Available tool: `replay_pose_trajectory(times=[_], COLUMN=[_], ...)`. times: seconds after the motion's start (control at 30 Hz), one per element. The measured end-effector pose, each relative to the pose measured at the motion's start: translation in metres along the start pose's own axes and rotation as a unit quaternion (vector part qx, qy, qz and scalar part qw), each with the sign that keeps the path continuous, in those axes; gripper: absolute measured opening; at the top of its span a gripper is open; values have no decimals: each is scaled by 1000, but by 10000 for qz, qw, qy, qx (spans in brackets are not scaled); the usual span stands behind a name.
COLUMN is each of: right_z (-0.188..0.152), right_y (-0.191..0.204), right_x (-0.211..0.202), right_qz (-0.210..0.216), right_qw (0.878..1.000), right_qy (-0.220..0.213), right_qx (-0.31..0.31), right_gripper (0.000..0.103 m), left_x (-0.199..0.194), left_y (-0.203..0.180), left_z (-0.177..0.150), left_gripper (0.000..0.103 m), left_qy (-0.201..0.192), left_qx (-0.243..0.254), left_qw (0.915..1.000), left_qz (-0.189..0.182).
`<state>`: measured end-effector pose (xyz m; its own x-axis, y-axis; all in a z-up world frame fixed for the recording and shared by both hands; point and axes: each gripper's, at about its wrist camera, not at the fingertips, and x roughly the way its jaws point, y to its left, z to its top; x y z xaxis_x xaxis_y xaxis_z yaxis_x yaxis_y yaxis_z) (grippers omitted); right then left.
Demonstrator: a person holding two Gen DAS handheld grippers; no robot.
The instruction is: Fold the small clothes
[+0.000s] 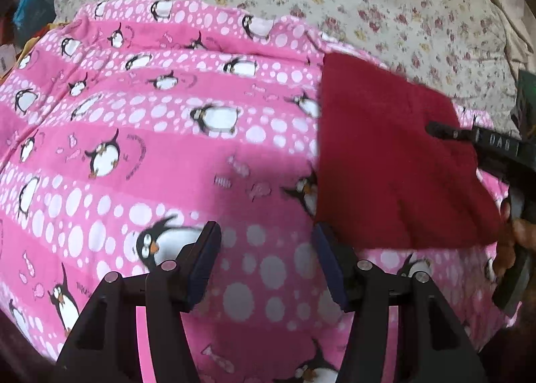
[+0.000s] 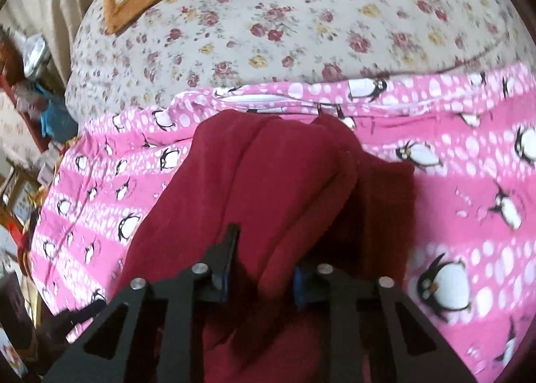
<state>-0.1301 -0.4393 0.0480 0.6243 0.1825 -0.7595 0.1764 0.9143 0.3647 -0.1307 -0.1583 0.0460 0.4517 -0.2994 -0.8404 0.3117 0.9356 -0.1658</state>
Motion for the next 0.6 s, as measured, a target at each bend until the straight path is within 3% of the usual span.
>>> replay_pose_trajectory(times=[0.17, 0.27, 0.47, 0.6], right_z=[4, 12, 30, 23], right_y=[-5, -4, -18, -51], right_x=[-5, -17, -34, -5], right_qz=[-51, -122, -619, -925], right_qw=[9999, 9995, 9956, 9953], right_qy=[22, -90, -392, -25], right_qx=[-141, -291, -590, -290], right_gripper=[22, 18, 17, 18], left_x=[-12, -8, 6, 25], left_y=[-3, -15, -63, -83], left_z=[16, 25, 35, 25], left_gripper=[37, 37, 37, 37], left_qy=[-208, 1, 230, 423], left_qx=[-253, -152, 550, 827], left_qw=[9974, 9960, 9937, 9923], left_qz=[-648, -878, -949, -819])
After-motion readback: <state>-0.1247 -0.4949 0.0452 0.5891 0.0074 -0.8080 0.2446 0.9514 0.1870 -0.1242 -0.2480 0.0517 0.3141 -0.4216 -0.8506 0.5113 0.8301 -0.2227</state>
